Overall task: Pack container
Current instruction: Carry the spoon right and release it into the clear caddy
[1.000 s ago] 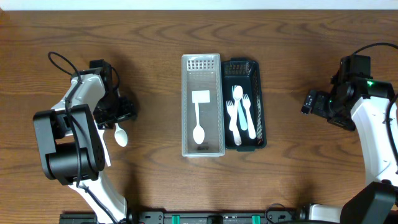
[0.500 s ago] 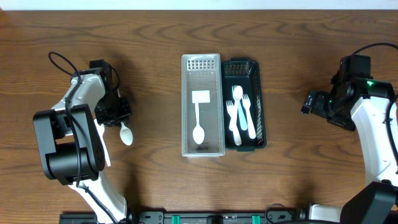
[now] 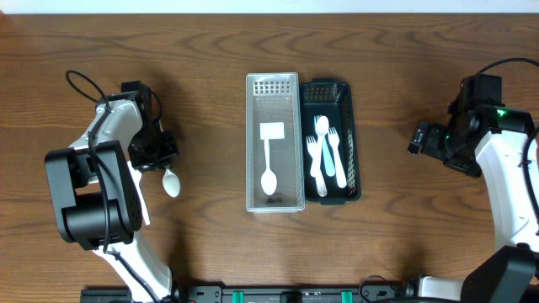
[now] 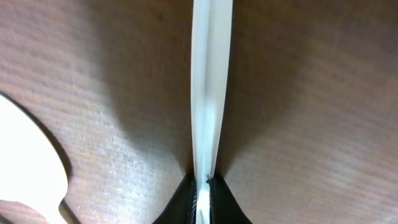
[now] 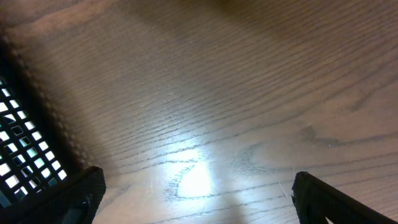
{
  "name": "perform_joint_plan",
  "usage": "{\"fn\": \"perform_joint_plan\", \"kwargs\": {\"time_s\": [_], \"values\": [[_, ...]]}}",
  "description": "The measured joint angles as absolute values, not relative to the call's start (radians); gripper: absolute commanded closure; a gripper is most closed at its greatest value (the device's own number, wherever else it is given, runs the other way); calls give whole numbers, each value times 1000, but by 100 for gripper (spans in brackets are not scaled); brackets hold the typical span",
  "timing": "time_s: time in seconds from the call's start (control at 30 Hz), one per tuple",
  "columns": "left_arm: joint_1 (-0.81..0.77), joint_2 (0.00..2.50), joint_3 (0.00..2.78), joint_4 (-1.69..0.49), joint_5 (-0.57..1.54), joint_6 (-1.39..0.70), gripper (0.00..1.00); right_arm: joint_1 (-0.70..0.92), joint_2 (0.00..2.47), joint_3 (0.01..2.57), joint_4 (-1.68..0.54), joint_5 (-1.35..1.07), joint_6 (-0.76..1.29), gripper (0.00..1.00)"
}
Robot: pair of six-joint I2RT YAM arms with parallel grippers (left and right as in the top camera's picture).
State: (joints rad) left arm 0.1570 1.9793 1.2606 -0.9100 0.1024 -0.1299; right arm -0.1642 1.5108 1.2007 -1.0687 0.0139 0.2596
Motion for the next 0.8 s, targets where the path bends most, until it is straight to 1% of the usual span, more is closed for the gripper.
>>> {"fn": "perform_joint_plan", "kwargs": {"time_s": [0.13,0.23,0.37,0.53,0.63,0.8], "values": [[142,1955,1286,-1004,103,-130,94,-164,1511,1201,-1069,14,260,1],[94,1880,1322,-1063,102,-131,94,-164,1511,1200,-1069,14,260,1],[-43,1684,1382,-1084,112,-139,94,-164,1511,1200,-1065,14,260,1],[-279,1483,1412,-1032,136,-202,94,-164,1511,1200,-1063,14,260,1],[-416,1452,1412,-987,147,-260,94,-164,1511,1200,-1063,14,260,1],[-536,1507,1412,-913,152,-320,94,-164,1511,1200,-1062,12,260,1]]}}
